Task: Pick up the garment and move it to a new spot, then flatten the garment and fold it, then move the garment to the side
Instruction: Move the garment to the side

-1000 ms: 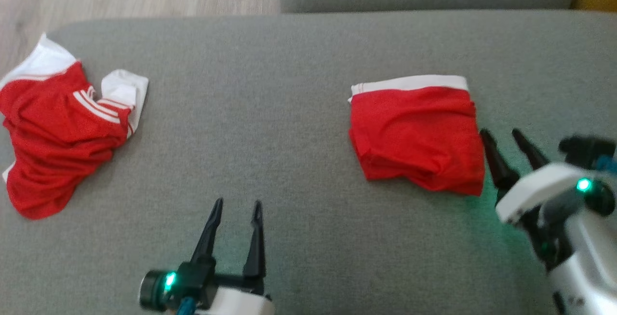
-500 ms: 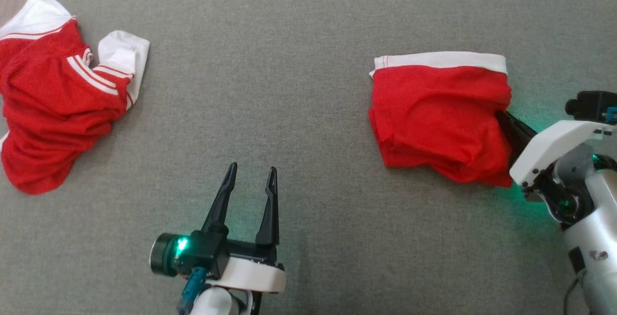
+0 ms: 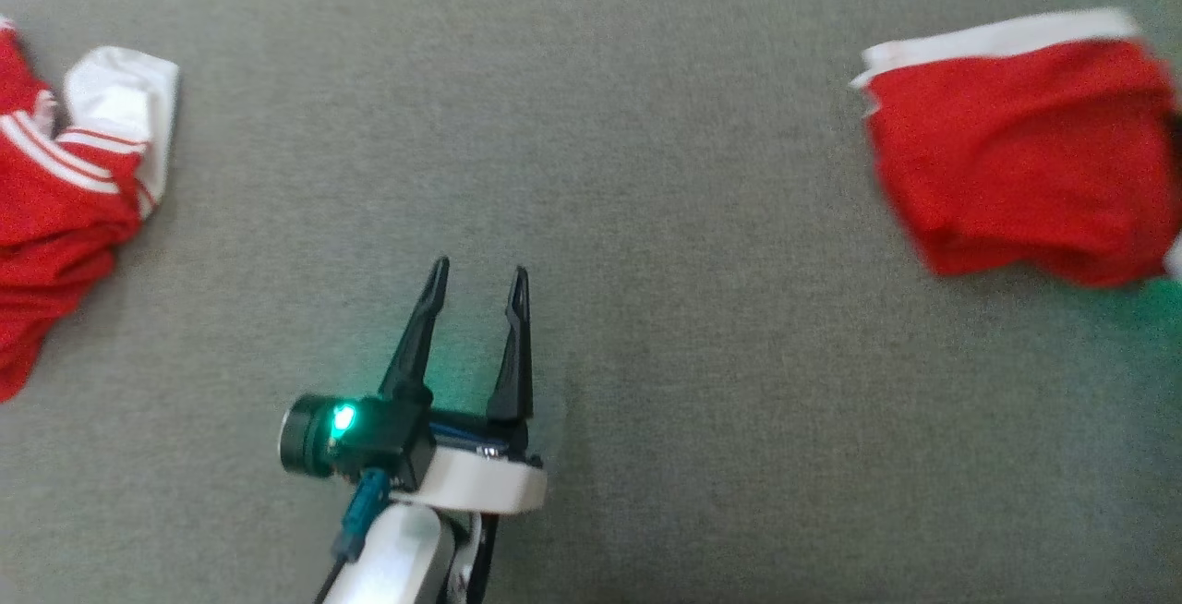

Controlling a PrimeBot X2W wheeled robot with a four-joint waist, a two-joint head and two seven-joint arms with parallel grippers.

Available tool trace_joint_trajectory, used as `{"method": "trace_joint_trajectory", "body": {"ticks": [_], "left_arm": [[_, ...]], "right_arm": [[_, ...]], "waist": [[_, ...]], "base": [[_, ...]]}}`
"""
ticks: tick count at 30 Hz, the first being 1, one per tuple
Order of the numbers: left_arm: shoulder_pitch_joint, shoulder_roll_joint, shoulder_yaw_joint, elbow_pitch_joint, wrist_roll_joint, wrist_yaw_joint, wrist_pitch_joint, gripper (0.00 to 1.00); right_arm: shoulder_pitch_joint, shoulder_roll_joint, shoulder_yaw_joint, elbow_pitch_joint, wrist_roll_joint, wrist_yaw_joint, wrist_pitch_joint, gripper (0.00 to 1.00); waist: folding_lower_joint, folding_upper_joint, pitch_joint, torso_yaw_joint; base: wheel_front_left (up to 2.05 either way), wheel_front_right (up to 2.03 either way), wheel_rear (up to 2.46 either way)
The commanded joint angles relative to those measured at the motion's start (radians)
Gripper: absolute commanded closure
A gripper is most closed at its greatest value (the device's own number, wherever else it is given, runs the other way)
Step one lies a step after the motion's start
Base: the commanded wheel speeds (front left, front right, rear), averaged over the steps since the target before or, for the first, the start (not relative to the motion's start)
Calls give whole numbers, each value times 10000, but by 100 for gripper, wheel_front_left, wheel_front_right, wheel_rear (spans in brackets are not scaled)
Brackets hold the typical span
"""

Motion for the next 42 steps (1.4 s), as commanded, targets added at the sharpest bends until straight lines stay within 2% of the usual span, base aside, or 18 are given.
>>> {"method": "trace_joint_trajectory", "body": {"ticks": [1,6,12,13,14,19,22,26,30,34,36,40,42], "left_arm": [[-265,-26,349,-307,90,-63,-51,0],[-770,-26,416,-338,168,-184,-51,0],[-1163,-26,439,-411,211,-226,-51,0],[-1202,-26,438,-399,210,-236,-51,0],[-1235,-26,435,-373,202,-247,-51,0],[-1244,-26,361,-185,110,-244,-51,0],[-1053,-26,341,-100,103,-135,-51,0],[-635,-26,375,66,0,-51,-51,0],[-77,-26,479,221,-85,-6,-51,0],[488,-26,639,244,-234,111,-51,0],[721,-26,649,252,-356,143,-51,0],[1109,-26,800,188,-435,206,-51,0],[1293,-26,912,110,-434,201,-51,0]], "right_arm": [[-242,-471,-39,-219,-74,-9,-80,100],[-860,-1571,-553,176,-385,-9,-201,100],[-1418,-2373,-1115,790,-1166,-9,-586,100],[-1543,-2408,-1274,916,-1426,-9,-751,80],[-1662,-2400,-1414,1027,-1760,-9,-972,0],[-1928,-1554,-1837,1402,-3503,-9,-2113,0],[-1754,-567,-1925,1373,-4449,-9,-2627,0],[-950,859,-1755,1173,-4926,-9,-3203,0],[176,2205,-1181,842,-4918,-9,-3696,0],[1220,3310,-725,578,-4347,-9,-4311,0],[1746,3627,-560,339,-4090,-9,-4682,0],[2775,3941,-933,-233,-4006,-9,-4982,0],[3289,4216,-1238,-1283,-4078,-9,-4995,0]], "waist": [[0,0,439,-296],[0,0,1153,-540],[0,0,1656,-725],[0,0,1683,-746],[0,0,1684,-763],[0,0,1112,-700],[0,0,483,-564],[0,0,-542,-281],[0,0,-1564,-21],[0,0,-2491,161],[0,0,-2960,285],[0,0,-3650,374],[0,0,-3849,355]], "base": [[0,0,0],[0,0,0],[0,0,0],[0,0,0],[0,0,0],[0,0,0],[0,0,0],[0,0,0],[0,0,0],[0,0,0],[0,0,0],[0,0,0],[0,0,0]]}}
